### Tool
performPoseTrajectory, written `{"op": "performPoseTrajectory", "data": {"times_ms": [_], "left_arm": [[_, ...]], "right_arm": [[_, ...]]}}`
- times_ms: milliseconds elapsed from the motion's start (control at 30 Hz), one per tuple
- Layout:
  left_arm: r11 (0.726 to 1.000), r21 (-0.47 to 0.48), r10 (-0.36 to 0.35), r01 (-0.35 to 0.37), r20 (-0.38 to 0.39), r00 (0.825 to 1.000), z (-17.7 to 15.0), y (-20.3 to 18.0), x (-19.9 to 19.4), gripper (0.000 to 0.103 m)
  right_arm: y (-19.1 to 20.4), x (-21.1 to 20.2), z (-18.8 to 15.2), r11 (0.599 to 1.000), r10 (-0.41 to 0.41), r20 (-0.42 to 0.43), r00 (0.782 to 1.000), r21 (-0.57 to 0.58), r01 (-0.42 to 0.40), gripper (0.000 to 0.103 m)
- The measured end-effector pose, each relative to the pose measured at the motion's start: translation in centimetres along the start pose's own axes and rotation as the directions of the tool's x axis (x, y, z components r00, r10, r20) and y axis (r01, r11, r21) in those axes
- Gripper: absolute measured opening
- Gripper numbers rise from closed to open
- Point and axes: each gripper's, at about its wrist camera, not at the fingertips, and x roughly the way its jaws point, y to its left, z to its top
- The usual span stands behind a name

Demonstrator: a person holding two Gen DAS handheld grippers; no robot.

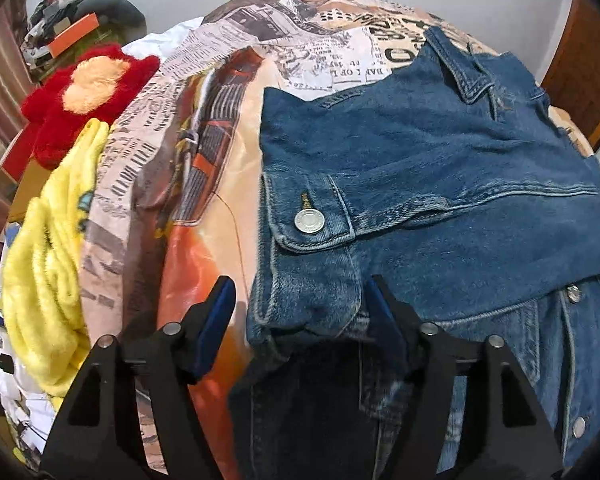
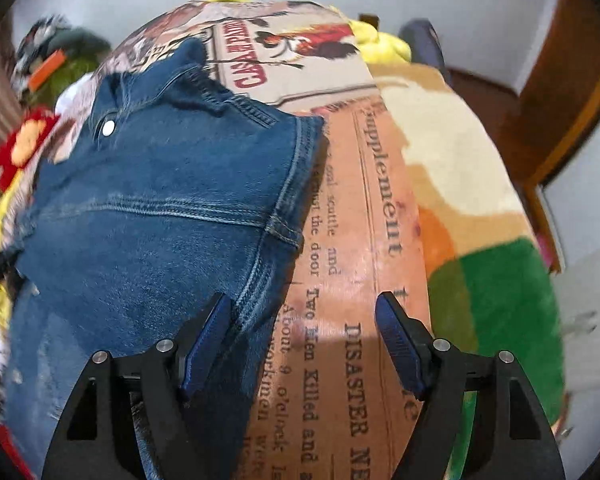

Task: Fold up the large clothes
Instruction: 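Fold the jacket edge inward with the right gripper while the left gripper holds the cuff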

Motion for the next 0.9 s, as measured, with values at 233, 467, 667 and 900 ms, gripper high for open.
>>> {"op": "performPoseTrajectory", "data": {"times_ms": [233, 467, 667, 900], "left_arm": [[1.000, -0.003, 0.001, -0.001, 0.047, 0.999, 1.9, 1.5, -2.7, 0.068], [0.996, -0.079, -0.034, 0.038, 0.056, 0.998, 6.5, 4.1, -1.9, 0.069], [0.981, -0.154, -0.117, 0.116, 0.000, 0.993, 9.5, 5.1, 2.5, 0.069], [0.971, -0.179, -0.178, 0.160, -0.088, 0.980, 11.5, 4.5, 8.3, 0.068]], "right_arm": [[-0.5, -1.3, 1.9, 0.994, 0.095, 0.034, 0.995, 0.053, -0.097, 0.073], [-0.7, -1.5, 5.8, 0.980, 0.162, 0.087, 0.983, 0.105, -0.170, 0.073], [-1.3, 2.1, 7.8, 0.967, 0.187, 0.035, 0.982, 0.168, -0.190, 0.073], [-2.5, 6.5, 8.4, 0.929, 0.266, -0.011, 0.964, 0.269, -0.253, 0.070]]}}
